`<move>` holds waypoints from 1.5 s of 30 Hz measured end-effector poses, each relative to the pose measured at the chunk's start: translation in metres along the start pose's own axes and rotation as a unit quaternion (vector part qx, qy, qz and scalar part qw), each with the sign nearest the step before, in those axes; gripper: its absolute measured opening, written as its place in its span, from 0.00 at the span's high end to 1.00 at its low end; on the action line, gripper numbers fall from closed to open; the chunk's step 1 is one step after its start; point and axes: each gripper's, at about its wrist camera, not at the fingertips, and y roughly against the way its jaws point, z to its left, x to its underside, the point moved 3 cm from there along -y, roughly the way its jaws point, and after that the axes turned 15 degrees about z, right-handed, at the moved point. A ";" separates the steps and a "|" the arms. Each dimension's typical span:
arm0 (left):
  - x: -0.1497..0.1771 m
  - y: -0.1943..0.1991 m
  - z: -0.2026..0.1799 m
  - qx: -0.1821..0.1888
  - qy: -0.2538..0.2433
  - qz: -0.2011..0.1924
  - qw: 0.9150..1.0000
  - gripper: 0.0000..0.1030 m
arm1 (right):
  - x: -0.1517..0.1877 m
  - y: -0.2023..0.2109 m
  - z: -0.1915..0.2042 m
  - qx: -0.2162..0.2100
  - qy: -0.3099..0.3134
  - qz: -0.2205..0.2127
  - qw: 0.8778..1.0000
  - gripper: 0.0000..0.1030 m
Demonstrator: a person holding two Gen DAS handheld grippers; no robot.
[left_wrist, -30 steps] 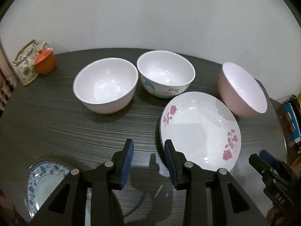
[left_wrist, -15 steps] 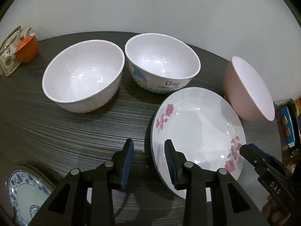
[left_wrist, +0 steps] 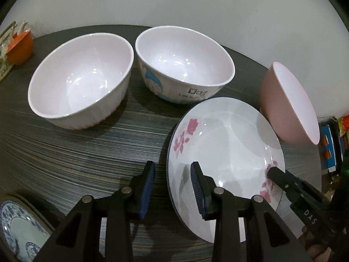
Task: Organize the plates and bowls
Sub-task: 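Close the left tool on the pink-flowered plate rim while the right tool grips it too, then lift and carry the pink-flowered plate with both tools over the blue-and-white plates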
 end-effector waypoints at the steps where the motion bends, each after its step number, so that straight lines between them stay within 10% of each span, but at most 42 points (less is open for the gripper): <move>1: 0.002 -0.002 0.002 0.003 -0.001 0.000 1.000 0.72 | 0.000 -0.001 0.000 0.000 0.000 0.001 1.000 0.79; 45: 0.054 0.018 -0.030 -0.017 -0.019 -0.039 0.999 0.81 | 0.040 0.036 0.022 -0.004 0.021 -0.018 1.000 0.87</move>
